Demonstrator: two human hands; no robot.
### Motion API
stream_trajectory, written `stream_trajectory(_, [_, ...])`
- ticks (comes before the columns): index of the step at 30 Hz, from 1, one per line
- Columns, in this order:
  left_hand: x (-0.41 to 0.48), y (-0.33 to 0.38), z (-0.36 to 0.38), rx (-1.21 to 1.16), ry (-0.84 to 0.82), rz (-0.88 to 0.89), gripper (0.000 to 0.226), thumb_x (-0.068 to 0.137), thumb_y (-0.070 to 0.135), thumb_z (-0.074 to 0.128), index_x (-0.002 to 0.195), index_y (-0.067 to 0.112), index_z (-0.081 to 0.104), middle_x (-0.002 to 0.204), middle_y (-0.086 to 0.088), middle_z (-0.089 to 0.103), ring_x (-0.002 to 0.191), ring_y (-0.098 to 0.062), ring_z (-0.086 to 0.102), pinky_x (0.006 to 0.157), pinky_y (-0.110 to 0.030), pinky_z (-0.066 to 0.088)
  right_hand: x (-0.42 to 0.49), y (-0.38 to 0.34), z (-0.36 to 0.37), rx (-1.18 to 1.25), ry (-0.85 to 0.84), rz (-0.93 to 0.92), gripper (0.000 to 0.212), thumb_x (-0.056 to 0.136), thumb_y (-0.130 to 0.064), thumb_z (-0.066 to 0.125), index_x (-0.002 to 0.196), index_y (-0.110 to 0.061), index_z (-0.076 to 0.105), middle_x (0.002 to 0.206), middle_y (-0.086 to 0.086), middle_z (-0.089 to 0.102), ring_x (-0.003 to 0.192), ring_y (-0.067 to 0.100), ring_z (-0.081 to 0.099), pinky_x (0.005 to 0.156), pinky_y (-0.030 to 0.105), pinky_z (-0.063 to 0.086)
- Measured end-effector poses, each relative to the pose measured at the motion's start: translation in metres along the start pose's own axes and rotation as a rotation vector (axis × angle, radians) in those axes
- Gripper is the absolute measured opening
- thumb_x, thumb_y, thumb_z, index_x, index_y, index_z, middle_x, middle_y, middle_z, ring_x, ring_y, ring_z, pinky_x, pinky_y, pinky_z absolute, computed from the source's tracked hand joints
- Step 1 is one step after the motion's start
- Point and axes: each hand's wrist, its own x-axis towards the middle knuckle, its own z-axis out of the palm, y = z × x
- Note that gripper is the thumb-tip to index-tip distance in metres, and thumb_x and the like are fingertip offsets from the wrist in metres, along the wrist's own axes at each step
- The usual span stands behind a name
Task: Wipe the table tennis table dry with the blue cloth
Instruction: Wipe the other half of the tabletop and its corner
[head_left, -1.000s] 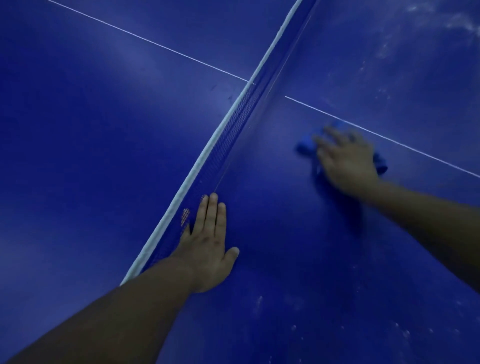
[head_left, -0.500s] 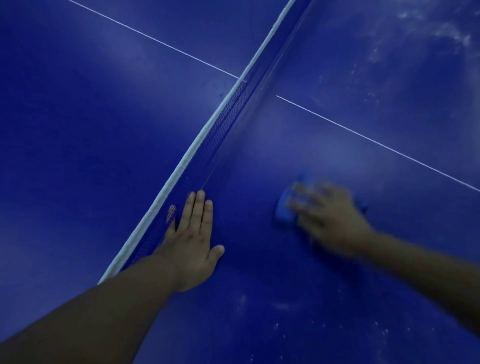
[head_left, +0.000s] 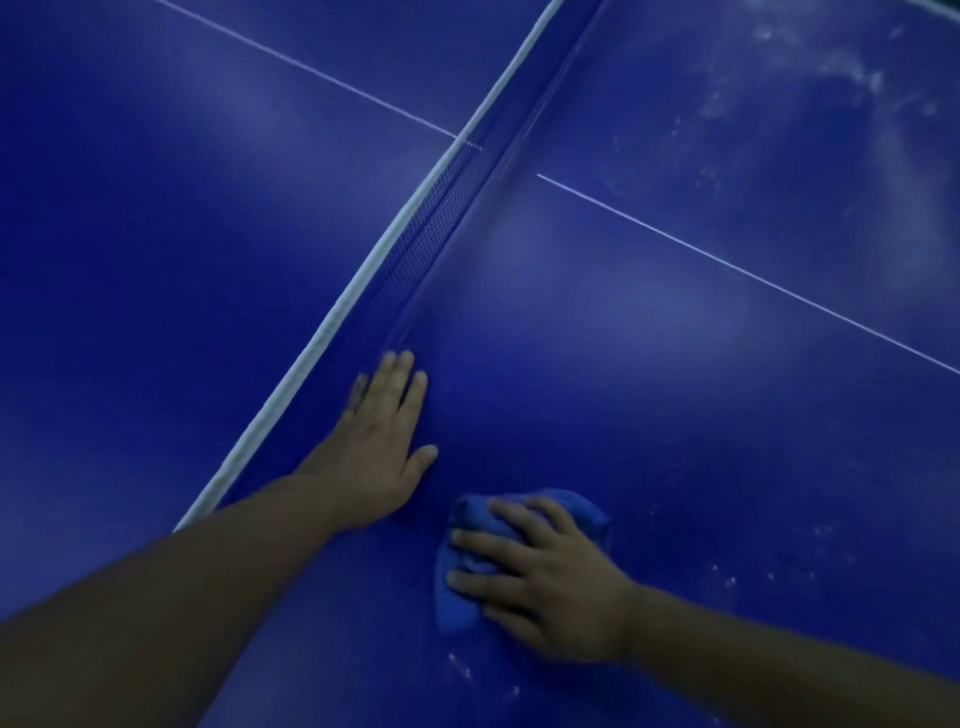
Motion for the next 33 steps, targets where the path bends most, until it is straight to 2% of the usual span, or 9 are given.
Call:
stream_trajectory(2, [-0.026, -0.005, 0.013, 0.051, 0.084, 0.123, 0.074, 0.1, 0.054, 0.019, 0.159, 0.014, -0.001, 0.166, -0.004, -0.02, 0.15, -0.016, -0.025, 0.125, -0.039, -0.005, -0.002, 0.039, -0.002, -0.059, 0.093, 0.059, 0.039, 0.099, -0.047, 0.048, 0.137, -0.039, 0.052, 0.153, -0.005, 0.044, 0.134, 0.033, 0.043, 0.097, 0.054, 0.045])
stream_trajectory(4, [-0.058, -0.008, 0.032, 0.062, 0.149, 0.128, 0.068, 0.102, 0.047, 0.027, 0.158, 0.011, 0.016, 0.168, -0.008, 0.002, 0.155, -0.021, -0.006, 0.125, -0.038, 0.001, 0.017, 0.102, -0.013, -0.123, 0.251, 0.415, 0.04, 0.098, -0.046, 0.045, 0.134, -0.035, 0.059, 0.148, 0.002, 0.053, 0.125, 0.041, 0.051, 0.092, 0.056, 0.046])
stream_trajectory(8, [-0.093, -0.016, 0.062, 0.103, 0.198, 0.054, 0.063, 0.103, 0.04, 0.029, 0.155, 0.005, 0.024, 0.165, -0.014, 0.018, 0.154, -0.026, 0.009, 0.123, -0.042, 0.009, 0.07, 0.164, -0.041, -0.073, 0.301, 0.886, 0.049, 0.101, -0.053, 0.029, 0.146, -0.045, 0.045, 0.161, -0.006, 0.032, 0.142, 0.039, 0.028, 0.108, 0.055, 0.026])
stream_trajectory(12, [-0.093, -0.022, 0.066, 0.103, 0.229, 0.074, 0.062, 0.101, 0.032, 0.031, 0.155, 0.003, 0.025, 0.165, -0.014, 0.017, 0.154, -0.027, 0.011, 0.123, -0.044, 0.01, 0.101, 0.092, -0.019, -0.139, 0.302, 0.612, 0.047, 0.098, -0.048, 0.036, 0.139, -0.038, 0.055, 0.154, -0.001, 0.045, 0.133, 0.043, 0.04, 0.099, 0.057, 0.037])
stream_trajectory(16, [-0.093, -0.023, 0.067, 0.078, 0.232, 0.089, 0.061, 0.1, 0.028, 0.032, 0.155, 0.002, 0.025, 0.166, -0.013, 0.015, 0.154, -0.027, 0.01, 0.124, -0.042, 0.009, 0.039, -0.06, 0.02, -0.042, -0.006, 0.044, 0.046, 0.1, -0.052, 0.04, 0.145, -0.042, 0.044, 0.159, -0.005, 0.036, 0.14, 0.036, 0.037, 0.102, 0.06, 0.041])
stream_trajectory(19, [-0.09, -0.024, 0.067, 0.104, 0.238, 0.094, 0.062, 0.1, 0.031, 0.032, 0.156, 0.004, 0.023, 0.166, -0.013, 0.013, 0.154, -0.027, 0.009, 0.123, -0.044, 0.01, 0.016, -0.052, 0.014, -0.037, -0.116, -0.189, 0.045, 0.103, -0.055, 0.035, 0.147, -0.044, 0.041, 0.16, -0.009, 0.032, 0.142, 0.03, 0.036, 0.105, 0.055, 0.042])
stream_trajectory(21, [-0.088, -0.023, 0.066, 0.119, 0.236, 0.086, 0.064, 0.101, 0.034, 0.032, 0.156, 0.006, 0.021, 0.166, -0.012, 0.011, 0.155, -0.026, 0.006, 0.123, -0.045, 0.009, 0.037, 0.008, 0.008, -0.138, 0.016, -0.091, 0.044, 0.099, -0.052, 0.04, 0.14, -0.039, 0.05, 0.154, -0.003, 0.042, 0.134, 0.035, 0.043, 0.099, 0.056, 0.041])
stream_trajectory(26, [-0.089, -0.025, 0.066, 0.1, 0.227, 0.092, 0.063, 0.1, 0.033, 0.031, 0.156, 0.006, 0.022, 0.166, -0.011, 0.011, 0.155, -0.023, 0.002, 0.124, -0.044, 0.006, 0.103, 0.125, -0.032, -0.083, 0.275, 0.776, 0.056, 0.097, -0.057, 0.022, 0.144, -0.043, 0.048, 0.16, -0.004, 0.035, 0.142, 0.041, 0.029, 0.109, 0.055, 0.025])
stream_trajectory(33, [-0.09, -0.03, 0.063, -0.056, 0.262, 0.128, 0.064, 0.094, 0.026, 0.025, 0.154, 0.003, 0.03, 0.164, -0.013, 0.02, 0.154, -0.024, 0.009, 0.125, -0.034, -0.004, 0.066, -0.071, 0.029, -0.071, 0.189, 0.425, 0.045, 0.098, -0.048, 0.041, 0.14, -0.039, 0.054, 0.155, -0.002, 0.043, 0.135, 0.041, 0.039, 0.1, 0.058, 0.034])
